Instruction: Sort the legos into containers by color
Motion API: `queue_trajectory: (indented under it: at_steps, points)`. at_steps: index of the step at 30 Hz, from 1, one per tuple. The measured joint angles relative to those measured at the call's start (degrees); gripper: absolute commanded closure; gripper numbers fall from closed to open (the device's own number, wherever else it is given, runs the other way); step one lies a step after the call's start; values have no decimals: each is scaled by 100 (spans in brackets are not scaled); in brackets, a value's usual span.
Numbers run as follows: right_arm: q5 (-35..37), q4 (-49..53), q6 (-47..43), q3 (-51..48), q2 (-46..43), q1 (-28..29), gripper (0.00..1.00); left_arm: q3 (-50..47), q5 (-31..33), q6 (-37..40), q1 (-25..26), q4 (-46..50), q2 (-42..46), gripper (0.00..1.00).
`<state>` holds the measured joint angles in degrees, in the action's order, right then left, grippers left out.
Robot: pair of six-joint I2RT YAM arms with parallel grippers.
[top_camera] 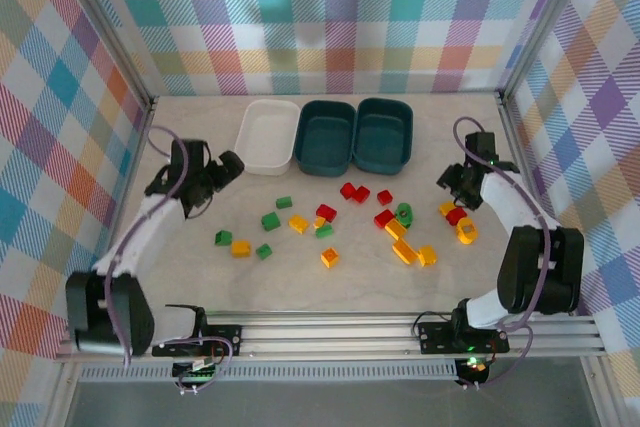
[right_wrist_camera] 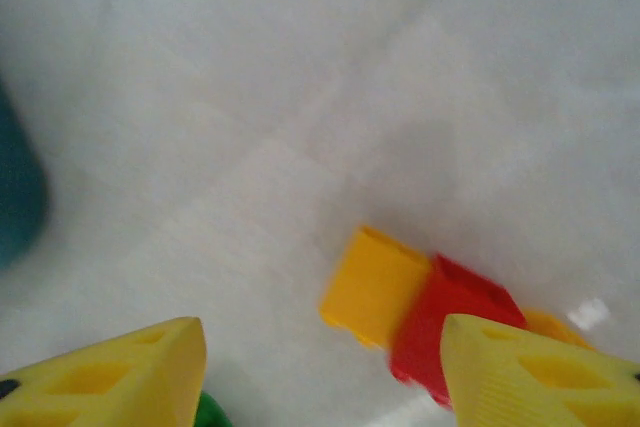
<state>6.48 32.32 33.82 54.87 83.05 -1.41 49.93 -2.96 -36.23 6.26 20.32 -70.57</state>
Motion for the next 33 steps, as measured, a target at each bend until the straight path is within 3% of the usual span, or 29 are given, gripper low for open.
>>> queue_trajectory:
  at_steps: [8, 11, 17, 33]
  points:
    - [-142, 813, -105, -393, -407, 1204, 38, -1351, -713, -542, 951, -136, 914, 0]
    - [-199, 1123, -31, -750, -763, 1335, 38, -1460, -850, -621, 1207, -111, 1338, 0]
    - [-286, 1676, 210, -1047, -1010, 1781, 40, -1447, -837, -492, 1241, -76, 1932, 0]
    - [116, 1740, 627, -1403, -542, 1871, 41, -1226, -1113, -120, 1241, -37, 1554, 0]
